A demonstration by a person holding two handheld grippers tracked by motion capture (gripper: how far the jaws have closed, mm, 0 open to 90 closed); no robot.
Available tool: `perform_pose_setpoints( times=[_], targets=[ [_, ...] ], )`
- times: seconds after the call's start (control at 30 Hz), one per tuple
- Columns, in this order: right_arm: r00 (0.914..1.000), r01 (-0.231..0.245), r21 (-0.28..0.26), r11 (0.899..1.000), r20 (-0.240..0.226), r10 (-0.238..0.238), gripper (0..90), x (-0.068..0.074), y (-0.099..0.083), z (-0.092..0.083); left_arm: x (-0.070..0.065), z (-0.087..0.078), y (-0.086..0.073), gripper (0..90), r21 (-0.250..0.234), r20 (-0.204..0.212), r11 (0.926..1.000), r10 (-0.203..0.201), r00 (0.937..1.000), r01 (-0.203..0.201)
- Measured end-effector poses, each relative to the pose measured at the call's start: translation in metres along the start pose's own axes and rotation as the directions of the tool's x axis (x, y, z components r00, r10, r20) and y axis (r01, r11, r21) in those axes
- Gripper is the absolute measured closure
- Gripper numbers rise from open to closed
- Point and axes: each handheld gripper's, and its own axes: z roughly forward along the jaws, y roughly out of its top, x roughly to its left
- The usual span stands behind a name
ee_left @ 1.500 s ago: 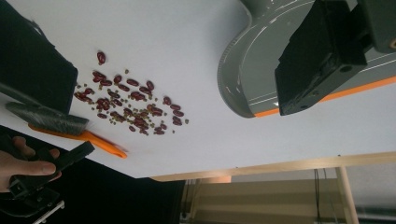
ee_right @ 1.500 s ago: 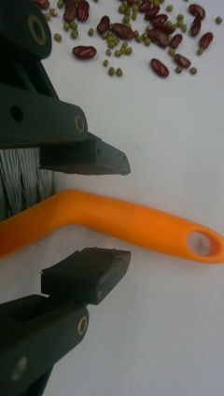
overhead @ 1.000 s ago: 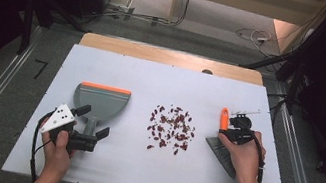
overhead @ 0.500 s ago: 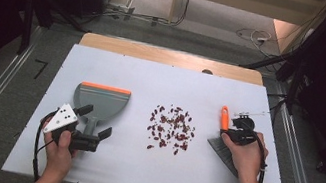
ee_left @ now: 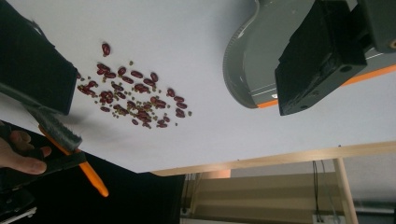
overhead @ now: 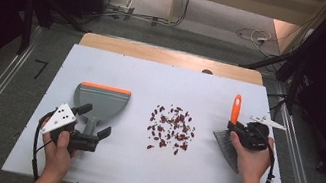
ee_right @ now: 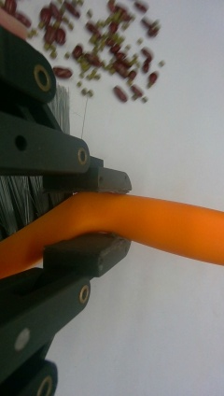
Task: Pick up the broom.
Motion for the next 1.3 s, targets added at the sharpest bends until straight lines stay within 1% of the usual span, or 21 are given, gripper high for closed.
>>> perform_pose_setpoints(
  times=[0.07, 0.13, 0.2, 0.23, 0.27, 0.3, 0.33, 0.4, 0.43, 0.5, 0.57, 0.6, 0.67, 0.73, 0.77, 0.8, 0.83, 0.93, 0.97, 1.2, 1.3],
  targets=[
    [0.9995, -0.027, -0.059, 0.998, -0.015, 0.026, 68.5, -0.003, -0.001, -0.006, -0.001, 0.000, 0.000, 0.0, 0.000, -0.003, 1.0000, 0.004, 1.0000, -0.004],
    [0.9985, -0.042, -0.112, 0.993, -0.039, 0.038, 68.6, -0.005, -0.002, -0.011, -0.002, 0.001, 0.001, 0.0, 0.002, -0.007, 1.0000, 0.009, 0.9999, -0.009],
    [0.9976, -0.050, -0.154, 0.987, -0.055, 0.042, 68.7, -0.006, -0.003, -0.015, -0.003, 0.002, 0.001, 0.0, -0.003, -0.003, 1.0000, 0.005, 1.0000, -0.005],
    [0.9976, -0.050, -0.154, 0.987, -0.055, 0.042, 68.7, -0.006, -0.003, -0.015, -0.003, 0.002, 0.001, 0.0, -0.003, -0.003, 1.0000, 0.005, 1.0000, -0.005],
    [0.9965, -0.056, -0.199, 0.978, -0.072, 0.043, 68.9, -0.007, -0.002, -0.020, -0.003, 0.002, 0.001, 0.0, -0.004, -0.002, 1.0000, 0.005, 1.0000, -0.005],
    [0.9960, -0.053, -0.215, 0.975, -0.082, 0.036, 68.9, -0.006, -0.002, -0.022, -0.004, 0.003, 0.002, 0.0, -0.007, -0.002, 1.0000, 0.006, 1.0000, -0.006],
    [0.9965, -0.050, -0.235, 0.971, -0.076, 0.033, 68.9, -0.005, -0.001, -0.024, -0.004, 0.003, 0.002, 0.0, -0.007, -0.002, 1.0000, 0.006, 1.0000, -0.006],
    [0.9948, -0.056, -0.248, 0.967, -0.096, 0.033, 69.0, -0.003, 0.001, -0.028, -0.007, 0.003, 0.006, 0.0, -0.018, -0.003, 0.9998, 0.007, 1.0000, -0.007],
    [0.9939, -0.061, -0.272, 0.960, -0.105, 0.033, 69.0, -0.001, 0.001, -0.030, -0.008, 0.003, 0.007, 0.0, -0.023, 0.000, 0.9997, 0.007, 1.0000, -0.007],
    [0.9931, -0.064, -0.281, 0.958, -0.113, 0.033, 69.0, 0.001, 0.003, -0.033, -0.008, 0.003, 0.008, 0.0, -0.027, 0.003, 0.9996, 0.007, 1.0000, -0.007],
    [0.9934, -0.048, -0.309, 0.950, -0.114, 0.013, 69.0, 0.009, 0.007, -0.038, -0.010, 0.004, 0.011, 0.0, -0.032, 0.009, 0.9995, 0.008, 0.9999, -0.008],
    [0.9934, -0.048, -0.309, 0.950, -0.114, 0.013, 69.0, 0.009, 0.007, -0.038, -0.011, 0.005, 0.012, 0.0, -0.037, 0.011, 0.9993, 0.002, 0.9999, -0.002],
    [0.9918, -0.041, -0.335, 0.941, -0.127, -0.002, 69.1, 0.019, 0.011, -0.044, -0.013, 0.008, 0.016, 0.0, -0.042, 0.018, 0.9991, -0.007, 0.9998, 0.008],
    [0.9903, -0.035, -0.340, 0.940, -0.139, -0.014, 69.1, 0.024, 0.013, -0.046, -0.014, 0.009, 0.017, 0.0, -0.045, 0.020, 0.9989, -0.010, 0.9997, 0.011],
    [0.9900, -0.028, -0.349, 0.937, -0.140, -0.023, 69.1, 0.027, 0.014, -0.047, -0.015, 0.010, 0.018, 0.0, -0.047, 0.025, 0.9988, -0.010, 0.9996, 0.011],
    [0.9900, -0.028, -0.349, 0.937, -0.140, -0.023, 69.1, 0.027, 0.014, -0.047, -0.017, 0.011, 0.019, 0.0, -0.050, 0.031, 0.9986, -0.013, 0.9994, 0.015],
    [0.9891, -0.022, -0.351, 0.936, -0.144, -0.031, 69.1, 0.034, 0.015, -0.048, -0.020, 0.015, 0.022, 0.0, -0.047, 0.045, 0.9988, -0.011, 0.9989, 0.013],
    [0.9866, -0.009, -0.362, 0.932, -0.155, -0.050, 69.1, 0.044, 0.017, -0.048, -0.022, 0.018, 0.024, 0.0, -0.036, 0.061, 0.9992, -0.014, 0.9980, 0.016],
    [0.9855, -0.007, -0.360, 0.933, -0.160, -0.055, 69.1, 0.047, 0.017, -0.048, -0.024, 0.023, 0.026, 0.0, -0.025, 0.085, 0.9995, -0.017, 0.9962, 0.020],
    [0.9789, 0.013, -0.370, 0.929, -0.185, -0.087, 69.1, 0.066, 0.021, -0.049, -0.030, 0.032, 0.032, 0.0, -0.017, 0.124, 0.9996, -0.019, 0.9921, 0.021],
    [0.9754, 0.024, -0.384, 0.923, -0.193, -0.105, 69.1, 0.075, 0.023, -0.051, -0.032, 0.037, 0.034, 0.0, -0.008, 0.134, 0.9996, -0.024, 0.9906, 0.025]
  ],
)
